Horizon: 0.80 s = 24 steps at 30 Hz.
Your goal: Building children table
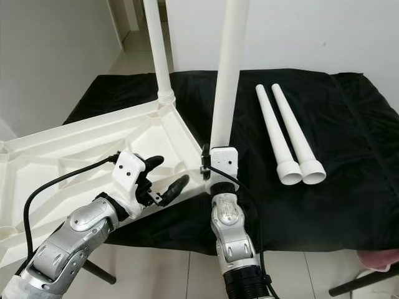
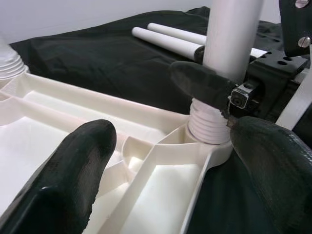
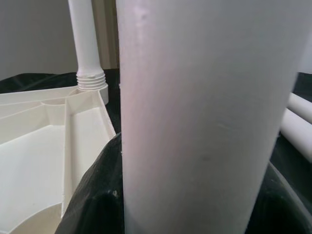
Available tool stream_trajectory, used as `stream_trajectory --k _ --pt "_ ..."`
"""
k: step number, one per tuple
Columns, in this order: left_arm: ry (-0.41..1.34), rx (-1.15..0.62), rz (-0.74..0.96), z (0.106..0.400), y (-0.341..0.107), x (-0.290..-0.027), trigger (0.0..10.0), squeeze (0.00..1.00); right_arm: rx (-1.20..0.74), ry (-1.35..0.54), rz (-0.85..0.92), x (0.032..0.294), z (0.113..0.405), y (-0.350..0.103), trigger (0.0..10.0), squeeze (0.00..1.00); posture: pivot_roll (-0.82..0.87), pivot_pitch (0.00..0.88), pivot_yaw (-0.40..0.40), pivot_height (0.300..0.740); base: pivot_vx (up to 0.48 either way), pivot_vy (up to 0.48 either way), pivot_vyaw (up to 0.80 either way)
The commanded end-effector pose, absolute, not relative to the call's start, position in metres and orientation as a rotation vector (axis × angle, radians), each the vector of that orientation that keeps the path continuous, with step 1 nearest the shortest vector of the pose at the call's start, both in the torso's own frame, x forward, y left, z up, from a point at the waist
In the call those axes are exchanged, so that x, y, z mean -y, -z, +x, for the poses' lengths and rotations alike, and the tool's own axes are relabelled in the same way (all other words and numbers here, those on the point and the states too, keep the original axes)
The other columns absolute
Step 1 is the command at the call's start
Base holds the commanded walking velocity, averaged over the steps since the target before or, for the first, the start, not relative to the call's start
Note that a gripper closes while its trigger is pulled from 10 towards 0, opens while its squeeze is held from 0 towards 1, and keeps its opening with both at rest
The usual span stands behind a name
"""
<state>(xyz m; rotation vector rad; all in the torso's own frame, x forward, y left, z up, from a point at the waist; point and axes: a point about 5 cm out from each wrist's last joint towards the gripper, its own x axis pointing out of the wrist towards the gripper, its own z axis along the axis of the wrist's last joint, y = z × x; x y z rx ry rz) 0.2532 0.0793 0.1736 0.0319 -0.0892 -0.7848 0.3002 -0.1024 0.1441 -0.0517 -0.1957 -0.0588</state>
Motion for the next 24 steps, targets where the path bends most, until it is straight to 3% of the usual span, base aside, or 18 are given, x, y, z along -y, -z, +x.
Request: stream_trajectory --k 1,24 --pt "0.855 0.076 0.032 0.249 -0.173 -0.08 10.0 0.0 0.024 0.143 -0.056 0.112 0.294 -0.11 10.0 0.0 0.0 0.074 0.076 0.74 0.0 0.0 0.0" --pt "0.86 0.066 0.029 0.248 -0.17 -0.078 10.0 0.0 0.08 0.294 -0.086 0.14 0.284 -0.112 10.0 0.0 -0.01 0.079 0.073 0.74 0.0 0.0 0.0"
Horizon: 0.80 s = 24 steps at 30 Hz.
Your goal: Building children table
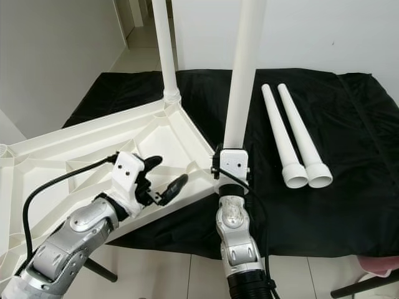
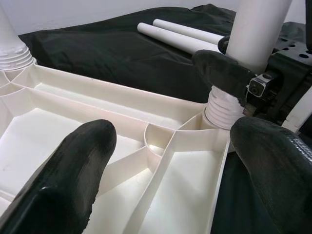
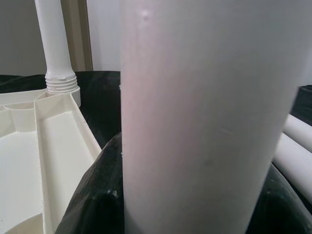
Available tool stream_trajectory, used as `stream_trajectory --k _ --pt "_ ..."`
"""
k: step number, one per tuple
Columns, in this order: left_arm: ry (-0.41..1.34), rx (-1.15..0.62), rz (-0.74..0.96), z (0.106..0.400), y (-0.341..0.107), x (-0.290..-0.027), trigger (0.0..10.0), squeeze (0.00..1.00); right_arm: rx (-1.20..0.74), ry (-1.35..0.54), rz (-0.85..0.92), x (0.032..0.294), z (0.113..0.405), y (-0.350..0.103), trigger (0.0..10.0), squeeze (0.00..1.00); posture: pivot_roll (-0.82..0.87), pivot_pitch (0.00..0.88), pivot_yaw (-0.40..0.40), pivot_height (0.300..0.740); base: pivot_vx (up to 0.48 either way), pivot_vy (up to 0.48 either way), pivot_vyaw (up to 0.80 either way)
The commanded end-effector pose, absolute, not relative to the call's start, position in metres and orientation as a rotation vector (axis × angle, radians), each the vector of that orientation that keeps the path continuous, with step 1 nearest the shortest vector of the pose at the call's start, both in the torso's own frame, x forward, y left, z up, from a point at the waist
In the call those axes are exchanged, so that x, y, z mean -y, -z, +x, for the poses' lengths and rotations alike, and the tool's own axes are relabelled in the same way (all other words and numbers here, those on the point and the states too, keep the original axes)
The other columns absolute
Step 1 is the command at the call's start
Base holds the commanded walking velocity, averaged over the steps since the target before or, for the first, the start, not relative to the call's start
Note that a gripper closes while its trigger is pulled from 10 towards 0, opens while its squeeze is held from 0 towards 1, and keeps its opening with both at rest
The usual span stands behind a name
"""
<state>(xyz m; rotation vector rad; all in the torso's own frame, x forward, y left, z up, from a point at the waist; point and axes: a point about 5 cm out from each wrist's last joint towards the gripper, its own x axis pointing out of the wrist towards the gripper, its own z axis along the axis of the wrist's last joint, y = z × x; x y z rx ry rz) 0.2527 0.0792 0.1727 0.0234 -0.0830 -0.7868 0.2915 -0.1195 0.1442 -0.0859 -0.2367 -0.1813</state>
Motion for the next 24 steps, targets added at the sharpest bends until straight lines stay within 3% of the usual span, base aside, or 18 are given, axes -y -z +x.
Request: stream_trajectory --k 1,14,15,24 --pt "0.86 0.066 0.029 0.248 -0.17 -0.078 10.0 0.0 0.08 0.294 -0.086 0.14 0.284 -0.112 10.0 0.0 -0.01 0.079 0.073 0.74 0.0 0.0 0.0" --pt "0.864 0.065 0.031 0.248 -0.17 -0.078 10.0 0.0 0.094 0.294 -0.07 0.145 0.287 -0.114 10.0 0.0 -0.01 0.077 0.075 0.74 0.0 0.0 0.0" --pt "0.867 0.064 0.032 0.248 -0.17 -0.077 10.0 0.0 0.128 0.261 -0.063 0.147 0.289 -0.119 10.0 1.0 -0.02 0.076 0.076 0.74 0.0 0.0 0.0" --pt "0.871 0.064 0.032 0.249 -0.17 -0.076 10.0 0.0 0.219 0.107 -0.078 0.158 0.297 -0.136 10.0 1.0 -0.02 0.073 0.076 0.74 0.0 0.0 0.0"
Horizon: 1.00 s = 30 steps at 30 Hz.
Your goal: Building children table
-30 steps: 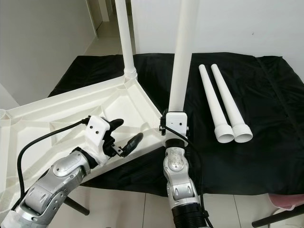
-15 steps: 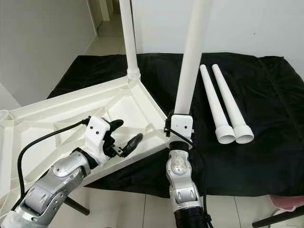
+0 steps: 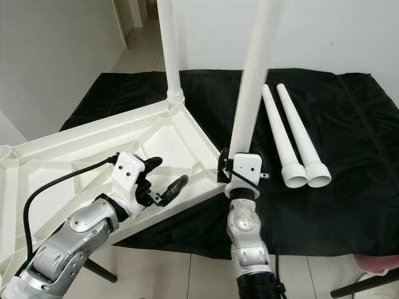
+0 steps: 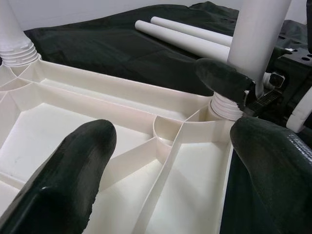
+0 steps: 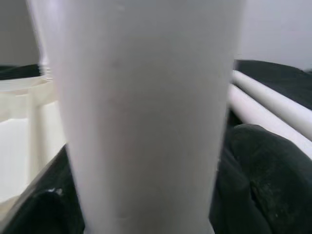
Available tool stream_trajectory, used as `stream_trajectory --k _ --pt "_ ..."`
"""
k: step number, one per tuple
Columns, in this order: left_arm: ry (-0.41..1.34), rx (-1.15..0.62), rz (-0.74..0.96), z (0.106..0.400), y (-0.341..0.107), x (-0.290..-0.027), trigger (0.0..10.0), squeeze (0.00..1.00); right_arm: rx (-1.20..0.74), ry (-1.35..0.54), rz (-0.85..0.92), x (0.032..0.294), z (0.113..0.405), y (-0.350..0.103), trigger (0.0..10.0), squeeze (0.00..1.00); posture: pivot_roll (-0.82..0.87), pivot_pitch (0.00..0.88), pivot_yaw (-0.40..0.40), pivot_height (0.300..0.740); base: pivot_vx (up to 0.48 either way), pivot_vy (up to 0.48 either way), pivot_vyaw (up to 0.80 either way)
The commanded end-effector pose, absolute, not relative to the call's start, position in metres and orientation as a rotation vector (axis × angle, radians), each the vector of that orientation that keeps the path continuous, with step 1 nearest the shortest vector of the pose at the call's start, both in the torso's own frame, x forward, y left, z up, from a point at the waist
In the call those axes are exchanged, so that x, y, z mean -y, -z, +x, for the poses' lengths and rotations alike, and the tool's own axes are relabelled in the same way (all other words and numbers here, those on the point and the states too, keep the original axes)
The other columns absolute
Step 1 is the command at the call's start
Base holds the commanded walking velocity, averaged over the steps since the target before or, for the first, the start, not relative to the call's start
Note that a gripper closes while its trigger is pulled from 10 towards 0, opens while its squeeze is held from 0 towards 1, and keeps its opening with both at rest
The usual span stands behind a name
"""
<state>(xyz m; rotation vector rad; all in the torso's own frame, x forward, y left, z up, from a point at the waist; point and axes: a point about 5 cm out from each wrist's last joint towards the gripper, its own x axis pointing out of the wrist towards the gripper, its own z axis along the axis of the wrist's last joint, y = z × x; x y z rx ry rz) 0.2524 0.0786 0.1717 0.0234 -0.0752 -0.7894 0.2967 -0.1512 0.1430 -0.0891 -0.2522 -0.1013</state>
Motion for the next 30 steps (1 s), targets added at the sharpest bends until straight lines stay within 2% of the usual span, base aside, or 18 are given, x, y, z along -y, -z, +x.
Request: stream_trajectory --k 1,2,3,5,14,18,25,26,27,28,29,30 --pt "0.871 0.064 0.032 0.249 -0.17 -0.076 10.0 0.0 0.219 0.104 -0.08 0.158 0.298 -0.137 10.0 1.0 -0.02 0.073 0.076 0.74 0.0 0.0 0.0" --pt "0.871 0.064 0.032 0.249 -0.17 -0.076 10.0 0.0 0.219 0.105 -0.08 0.158 0.298 -0.137 10.0 1.0 -0.02 0.073 0.076 0.74 0.0 0.0 0.0" --pt "0.872 0.065 0.033 0.249 -0.17 -0.076 10.0 0.0 0.219 0.043 -0.082 0.158 0.3 -0.138 10.0 0.0 -0.03 0.068 0.08 0.74 0.0 0.0 0.0" --pt "0.872 0.065 0.033 0.249 -0.17 -0.076 10.0 0.0 0.219 0.043 -0.082 0.158 0.3 -0.138 10.0 0.0 -0.03 0.068 0.08 0.74 0.0 0.0 0.0" --pt "0.881 0.071 0.034 0.252 -0.172 -0.075 10.0 0.0 0.246 -0.338 -0.148 0.167 0.319 -0.161 10.0 0.0 -0.04 0.066 0.09 0.74 0.0 0.0 0.0" --pt "0.882 0.071 0.034 0.253 -0.172 -0.075 10.0 0.0 0.255 -0.376 -0.176 0.171 0.323 -0.166 10.0 0.0 -0.04 0.065 0.093 0.74 0.0 0.0 0.0" --pt "0.884 0.073 0.035 0.253 -0.172 -0.074 10.0 0.0 0.216 -0.569 -0.249 0.172 0.331 -0.17 9.9 0.0 -0.04 0.06 0.09 0.74 0.0 0.0 0.0" --pt "0.886 0.073 0.036 0.253 -0.172 -0.073 10.0 0.0 0.2 -0.6 -0.264 0.172 0.331 -0.168 8.2 0.0 -0.03 0.059 0.09 0.74 0.0 0.0 0.0" --pt "0.887 0.073 0.037 0.253 -0.172 -0.073 10.0 0.0 0.19 -0.618 -0.275 0.172 0.332 -0.167 8.2 0.0 -0.03 0.059 0.09 0.74 0.0 0.0 0.0" --pt "0.892 0.073 0.037 0.252 -0.172 -0.073 10.0 0.0 0.175 -0.633 -0.273 0.173 0.332 -0.164 4.3 0.0 -0.03 0.058 0.088 0.74 0.0 0.0 0.0" --pt "0.895 0.072 0.037 0.251 -0.172 -0.073 10.0 0.0 0.167 -0.643 -0.269 0.174 0.333 -0.163 4.3 0.0 -0.03 0.057 0.087 0.74 0.0 0.0 0.0" --pt "0.896 0.072 0.037 0.251 -0.172 -0.073 10.0 0.0 0.156 -0.649 -0.267 0.175 0.333 -0.161 1.5 0.0 -0.03 0.057 0.087 0.74 0.0 0.0 0.0"
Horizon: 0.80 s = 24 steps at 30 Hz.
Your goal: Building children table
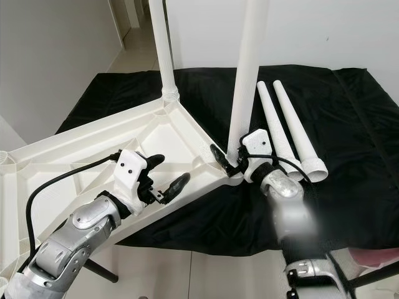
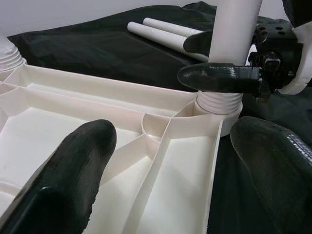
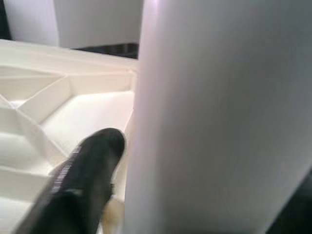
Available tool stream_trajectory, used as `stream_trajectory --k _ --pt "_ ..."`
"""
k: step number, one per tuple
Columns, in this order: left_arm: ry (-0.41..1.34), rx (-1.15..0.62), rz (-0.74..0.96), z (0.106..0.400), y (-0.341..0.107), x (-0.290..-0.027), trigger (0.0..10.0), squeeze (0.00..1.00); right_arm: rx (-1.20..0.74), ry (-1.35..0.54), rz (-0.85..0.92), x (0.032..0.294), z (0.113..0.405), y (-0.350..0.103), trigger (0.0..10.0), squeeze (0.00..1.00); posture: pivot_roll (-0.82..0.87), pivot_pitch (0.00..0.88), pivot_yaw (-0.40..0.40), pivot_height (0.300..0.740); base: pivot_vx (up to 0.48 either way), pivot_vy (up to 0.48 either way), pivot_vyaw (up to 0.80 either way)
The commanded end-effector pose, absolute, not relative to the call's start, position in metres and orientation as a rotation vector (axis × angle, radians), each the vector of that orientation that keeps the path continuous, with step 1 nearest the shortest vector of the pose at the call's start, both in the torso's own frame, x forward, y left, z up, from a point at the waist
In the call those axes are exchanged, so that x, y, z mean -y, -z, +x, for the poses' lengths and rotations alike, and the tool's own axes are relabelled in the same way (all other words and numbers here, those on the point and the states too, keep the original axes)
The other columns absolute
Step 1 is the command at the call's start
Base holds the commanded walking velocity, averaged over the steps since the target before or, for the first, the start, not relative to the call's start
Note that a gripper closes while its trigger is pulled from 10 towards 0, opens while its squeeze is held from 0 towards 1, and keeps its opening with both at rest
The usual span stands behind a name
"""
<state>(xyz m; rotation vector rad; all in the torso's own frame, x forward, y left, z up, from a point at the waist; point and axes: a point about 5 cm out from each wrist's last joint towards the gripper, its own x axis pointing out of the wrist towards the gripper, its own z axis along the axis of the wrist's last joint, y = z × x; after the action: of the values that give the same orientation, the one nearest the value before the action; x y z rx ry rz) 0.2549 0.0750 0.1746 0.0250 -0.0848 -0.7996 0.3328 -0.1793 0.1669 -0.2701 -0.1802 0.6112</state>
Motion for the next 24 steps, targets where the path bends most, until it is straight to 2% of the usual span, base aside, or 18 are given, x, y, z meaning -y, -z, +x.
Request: stream_trajectory --k 1,2,10,11,12,24 --pt "0.897 0.071 0.038 0.251 -0.172 -0.072 10.0 0.0 0.15 -0.652 -0.268 0.176 0.333 -0.16 1.5 0.0 -0.03 0.057 0.087 0.74 0.0 0.0 0.0" --pt "0.898 0.071 0.039 0.251 -0.172 -0.072 10.0 0.0 0.141 -0.654 -0.267 0.177 0.333 -0.157 0.0 0.0 -0.03 0.057 0.087 0.74 0.0 0.0 0.0" --pt "0.905 0.068 0.044 0.25 -0.171 -0.072 10.0 0.0 0.1 -0.65 -0.216 0.182 0.33 -0.145 0.0 0.0 -0.03 0.05 0.084 0.74 0.0 0.0 0.0" --pt "0.906 0.068 0.044 0.25 -0.171 -0.072 10.0 0.0 0.091 -0.642 -0.19 0.182 0.329 -0.143 4.1 0.0 -0.03 0.05 0.084 0.74 0.0 0.0 0.0" --pt "0.907 0.068 0.044 0.25 -0.171 -0.072 10.0 0.0 0.082 -0.64 -0.169 0.181 0.328 -0.141 10.0 0.0 -0.03 0.05 0.084 0.74 0.0 0.0 0.0" --pt "0.918 0.063 0.042 0.249 -0.17 -0.07 10.0 0.0 0.016 -0.583 -0.043 0.173 0.324 -0.127 10.0 0.0 -0.04 0.057 0.094 0.74 0.0 0.0 0.0"
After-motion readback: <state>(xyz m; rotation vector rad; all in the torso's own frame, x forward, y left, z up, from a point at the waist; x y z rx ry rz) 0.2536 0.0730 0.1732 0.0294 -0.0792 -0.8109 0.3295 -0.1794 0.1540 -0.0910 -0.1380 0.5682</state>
